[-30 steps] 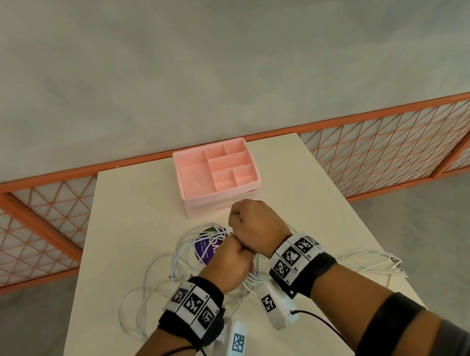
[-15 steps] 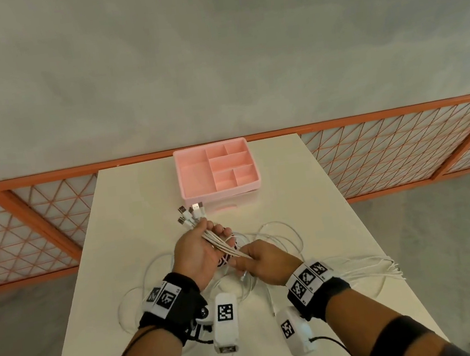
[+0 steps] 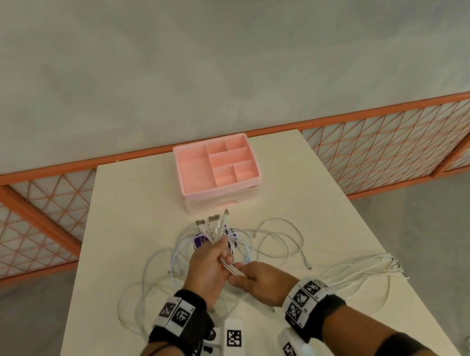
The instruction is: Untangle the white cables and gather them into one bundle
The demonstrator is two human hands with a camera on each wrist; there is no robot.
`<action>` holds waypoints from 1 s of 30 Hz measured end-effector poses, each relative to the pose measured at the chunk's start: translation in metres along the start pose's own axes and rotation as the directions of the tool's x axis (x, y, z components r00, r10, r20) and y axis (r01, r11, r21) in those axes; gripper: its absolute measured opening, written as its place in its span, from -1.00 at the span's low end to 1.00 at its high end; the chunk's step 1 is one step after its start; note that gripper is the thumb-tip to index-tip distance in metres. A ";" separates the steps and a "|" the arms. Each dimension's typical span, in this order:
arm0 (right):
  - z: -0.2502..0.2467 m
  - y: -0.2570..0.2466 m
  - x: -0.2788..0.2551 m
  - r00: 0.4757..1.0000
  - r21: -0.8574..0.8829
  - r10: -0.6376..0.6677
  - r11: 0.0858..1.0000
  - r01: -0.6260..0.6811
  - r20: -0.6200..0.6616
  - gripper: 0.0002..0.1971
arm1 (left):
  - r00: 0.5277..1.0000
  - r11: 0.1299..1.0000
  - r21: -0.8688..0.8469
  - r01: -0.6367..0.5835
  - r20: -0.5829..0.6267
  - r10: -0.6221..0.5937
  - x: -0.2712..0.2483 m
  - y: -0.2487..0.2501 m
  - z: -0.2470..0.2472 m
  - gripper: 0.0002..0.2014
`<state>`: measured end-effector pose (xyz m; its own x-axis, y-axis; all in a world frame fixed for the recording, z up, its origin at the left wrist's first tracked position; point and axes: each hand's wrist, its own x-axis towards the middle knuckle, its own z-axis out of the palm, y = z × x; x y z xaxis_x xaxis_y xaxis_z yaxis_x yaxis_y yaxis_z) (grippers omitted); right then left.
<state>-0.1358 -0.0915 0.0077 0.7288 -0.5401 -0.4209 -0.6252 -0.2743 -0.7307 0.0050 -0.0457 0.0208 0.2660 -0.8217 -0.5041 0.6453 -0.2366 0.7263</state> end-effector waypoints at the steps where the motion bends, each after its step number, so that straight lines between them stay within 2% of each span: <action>1: 0.002 -0.002 -0.002 1.000 -0.049 -0.009 0.999 0.009 0.008 -0.59 | 1.000 1.000 0.018 -0.001 -0.030 0.002 0.001 -0.001 -0.001 -0.82; 4: 0.010 -0.003 -0.008 0.997 -0.180 -0.083 0.980 0.080 -0.006 -0.66 | 0.991 1.000 0.002 0.020 -0.133 -0.019 0.007 -0.003 -0.005 -0.78; 7: 0.022 0.010 -0.009 0.994 -0.275 -0.104 0.957 0.096 -0.014 -0.61 | 0.975 0.993 -0.114 0.032 -0.215 -0.056 0.010 -0.002 -0.012 -0.77; 11: 0.027 0.039 -0.015 1.000 -0.326 -0.020 0.945 0.019 0.001 -0.59 | 0.968 0.981 -0.192 0.017 -0.242 -0.064 0.015 -0.002 -0.023 -0.73; 14: 0.018 0.057 -0.019 0.996 -0.329 0.052 0.944 -0.025 0.074 -0.64 | 0.963 0.993 -0.120 -0.002 -0.269 -0.030 0.016 -0.004 -0.028 -0.71; 16: 0.004 0.061 -0.019 0.987 -0.294 0.116 0.953 -0.080 0.107 -0.56 | 0.961 0.998 -0.055 -0.022 -0.276 0.006 0.014 -0.005 -0.030 -0.70; 18: -0.013 0.057 -0.017 0.987 -0.153 0.151 0.978 -0.142 0.048 -0.38 | 0.963 0.999 0.006 -0.047 -0.267 0.047 0.013 -0.004 -0.032 -0.69; 20: -0.029 0.052 -0.009 0.984 0.002 0.148 0.989 -0.149 -0.098 -0.32 | 0.962 0.995 0.062 -0.079 -0.258 0.093 0.014 -0.003 -0.033 -0.69; 22: -0.041 0.045 0.006 0.958 0.040 0.119 0.993 -0.113 -0.260 -0.47 | 0.959 0.987 0.120 -0.102 -0.250 0.130 0.014 -0.003 -0.032 -0.71; 24: -0.047 0.034 0.023 0.932 0.016 0.098 0.995 -0.098 -0.348 -0.67 | 0.960 0.979 0.175 -0.108 -0.238 0.148 0.012 -0.004 -0.028 -0.73; 26: -0.049 0.023 0.038 0.934 0.027 0.115 0.993 -0.112 -0.338 -0.75 | 0.963 0.975 0.197 -0.101 -0.228 0.145 0.009 -0.004 -0.025 -0.73; 30: -0.044 0.019 0.062 0.947 -0.036 0.232 0.969 -0.246 -0.220 -0.64 | 0.971 0.977 0.196 -0.089 -0.199 0.129 0.002 -0.005 -0.027 -0.70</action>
<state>-0.1152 -0.1650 -0.0089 0.4839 -0.7502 -0.4506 -0.7951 -0.1618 -0.5845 0.0213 -0.0317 0.0034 0.4842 -0.7252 -0.4895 0.4661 -0.2597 0.8458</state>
